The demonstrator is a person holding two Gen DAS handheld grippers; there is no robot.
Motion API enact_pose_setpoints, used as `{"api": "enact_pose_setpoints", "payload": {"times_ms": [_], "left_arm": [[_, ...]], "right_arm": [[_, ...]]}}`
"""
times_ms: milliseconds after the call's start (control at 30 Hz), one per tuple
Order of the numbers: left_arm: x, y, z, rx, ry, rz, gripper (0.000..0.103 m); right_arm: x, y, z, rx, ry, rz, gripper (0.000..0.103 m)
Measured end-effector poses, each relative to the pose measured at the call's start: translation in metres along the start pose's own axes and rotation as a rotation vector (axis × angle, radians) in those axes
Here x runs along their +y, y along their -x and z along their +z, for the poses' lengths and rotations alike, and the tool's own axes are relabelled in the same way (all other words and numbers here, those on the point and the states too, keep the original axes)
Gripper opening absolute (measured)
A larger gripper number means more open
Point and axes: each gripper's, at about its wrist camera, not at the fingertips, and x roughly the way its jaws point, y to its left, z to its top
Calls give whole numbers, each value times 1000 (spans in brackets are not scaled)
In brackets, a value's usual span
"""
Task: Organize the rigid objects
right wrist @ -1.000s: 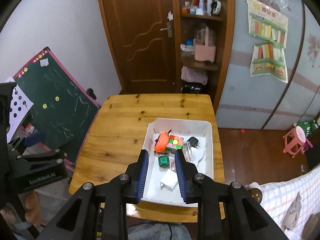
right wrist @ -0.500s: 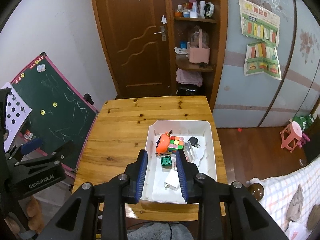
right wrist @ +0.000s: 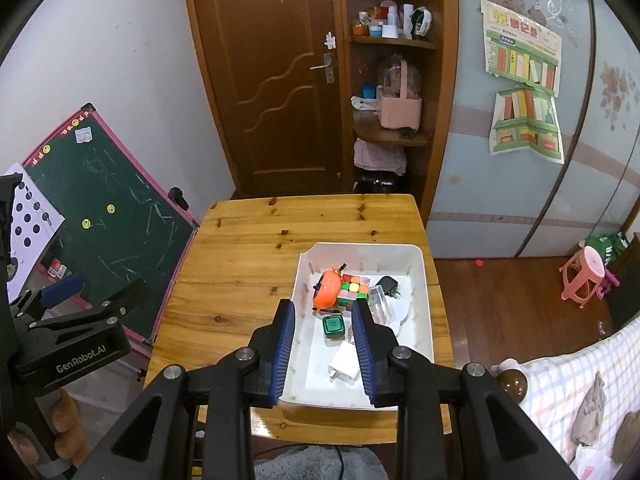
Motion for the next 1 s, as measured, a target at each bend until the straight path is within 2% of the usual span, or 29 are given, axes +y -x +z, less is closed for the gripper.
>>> {"api": "enact_pose_setpoints", "payload": {"times_ms": [1000], "left_arm": [[1, -12, -1, 34, -3, 14, 100]], "right_arm": [[3, -18, 2, 44, -5, 9, 30]]}}
